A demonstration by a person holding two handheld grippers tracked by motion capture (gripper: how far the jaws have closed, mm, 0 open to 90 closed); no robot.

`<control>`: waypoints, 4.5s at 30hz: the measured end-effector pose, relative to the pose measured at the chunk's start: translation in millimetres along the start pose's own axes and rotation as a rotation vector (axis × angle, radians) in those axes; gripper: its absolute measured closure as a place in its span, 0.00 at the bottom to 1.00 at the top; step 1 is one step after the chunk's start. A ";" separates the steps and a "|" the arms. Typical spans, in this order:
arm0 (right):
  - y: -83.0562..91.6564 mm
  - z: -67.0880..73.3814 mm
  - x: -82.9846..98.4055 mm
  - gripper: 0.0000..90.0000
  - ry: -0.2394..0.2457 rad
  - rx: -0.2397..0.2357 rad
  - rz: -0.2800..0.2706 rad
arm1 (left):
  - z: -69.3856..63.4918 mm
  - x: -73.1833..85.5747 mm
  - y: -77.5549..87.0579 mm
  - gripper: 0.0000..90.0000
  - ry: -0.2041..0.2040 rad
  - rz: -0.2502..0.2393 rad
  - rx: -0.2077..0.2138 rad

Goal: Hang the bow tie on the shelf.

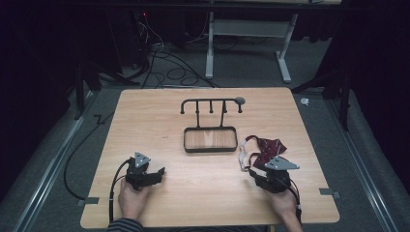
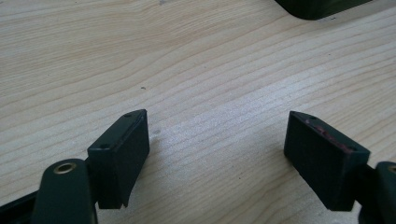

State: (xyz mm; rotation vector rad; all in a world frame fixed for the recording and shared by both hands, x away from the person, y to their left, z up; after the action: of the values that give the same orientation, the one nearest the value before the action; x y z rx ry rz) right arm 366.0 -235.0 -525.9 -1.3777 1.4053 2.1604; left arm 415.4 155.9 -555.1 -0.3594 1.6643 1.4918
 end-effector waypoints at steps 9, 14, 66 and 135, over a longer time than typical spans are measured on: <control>0.8 -12.6 -9.2 0.69 -0.030 0.011 -0.004 | 0.0 0.0 0.0 0.25 0.000 0.000 0.000; -0.3 -16.2 -18.5 0.72 -0.019 0.006 -0.011 | 0.0 0.0 0.0 0.25 0.000 0.000 0.000; -44.9 -93.9 -75.6 0.79 -0.112 0.105 0.078 | 0.2 -0.2 -0.2 0.25 0.002 0.000 -0.001; -3.0 -75.0 -89.0 1.00 -0.040 0.089 -0.022 | 0.3 -0.1 -0.2 0.25 0.000 0.001 -0.001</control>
State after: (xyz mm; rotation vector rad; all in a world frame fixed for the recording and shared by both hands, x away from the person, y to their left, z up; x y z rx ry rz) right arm 459.4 -268.3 -464.9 -1.3044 1.4466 2.0737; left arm 415.7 156.1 -555.2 -0.3600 1.6640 1.4935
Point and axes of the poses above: each handheld gripper's, and its own axes: y roughly backward along the jaws, x roughly out of its underside, z roughly to its left, the point moved 7 cm from there along -y, roughly forward along the jaws, and after that the axes turned 8 degrees about -x, right-handed, at the moved point
